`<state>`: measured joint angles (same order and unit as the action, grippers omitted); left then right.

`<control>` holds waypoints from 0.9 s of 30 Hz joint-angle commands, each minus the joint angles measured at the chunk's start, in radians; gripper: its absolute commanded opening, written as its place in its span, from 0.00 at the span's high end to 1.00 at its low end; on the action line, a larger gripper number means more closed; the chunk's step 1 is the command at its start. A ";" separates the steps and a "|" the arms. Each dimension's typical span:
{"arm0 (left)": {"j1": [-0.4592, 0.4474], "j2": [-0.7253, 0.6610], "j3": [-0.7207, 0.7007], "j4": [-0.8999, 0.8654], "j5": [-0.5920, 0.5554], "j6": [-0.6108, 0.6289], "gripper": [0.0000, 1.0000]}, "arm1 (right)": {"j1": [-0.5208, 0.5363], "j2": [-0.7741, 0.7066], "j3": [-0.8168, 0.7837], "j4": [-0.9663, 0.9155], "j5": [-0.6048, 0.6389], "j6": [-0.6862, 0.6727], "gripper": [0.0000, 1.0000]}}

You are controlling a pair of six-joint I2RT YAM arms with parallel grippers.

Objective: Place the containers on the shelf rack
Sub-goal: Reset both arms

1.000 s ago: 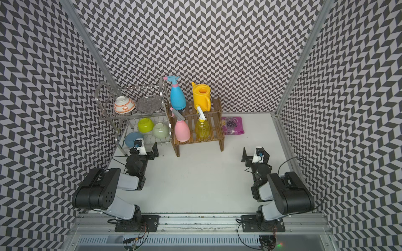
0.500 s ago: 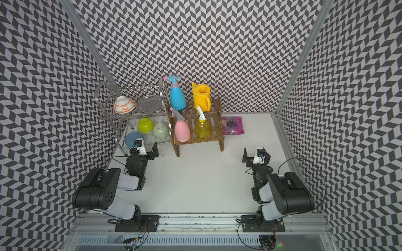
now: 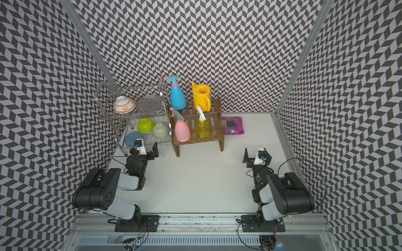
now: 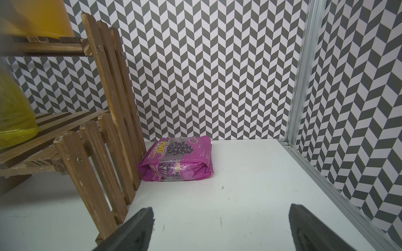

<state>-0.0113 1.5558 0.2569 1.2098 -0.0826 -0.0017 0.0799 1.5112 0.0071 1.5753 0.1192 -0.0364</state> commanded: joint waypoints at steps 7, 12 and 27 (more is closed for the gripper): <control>0.003 -0.008 0.011 0.007 0.010 -0.006 0.00 | -0.005 -0.008 0.001 0.065 0.018 0.011 0.00; 0.004 -0.008 0.012 0.007 0.010 -0.007 0.00 | -0.006 -0.008 0.001 0.065 0.019 0.010 0.00; 0.004 -0.008 0.012 0.007 0.010 -0.005 0.00 | -0.006 0.019 0.249 -0.326 0.144 0.077 0.00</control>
<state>-0.0113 1.5558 0.2569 1.2098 -0.0826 -0.0017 0.0799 1.5188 0.1902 1.3521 0.2302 0.0143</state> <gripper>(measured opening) 0.999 0.997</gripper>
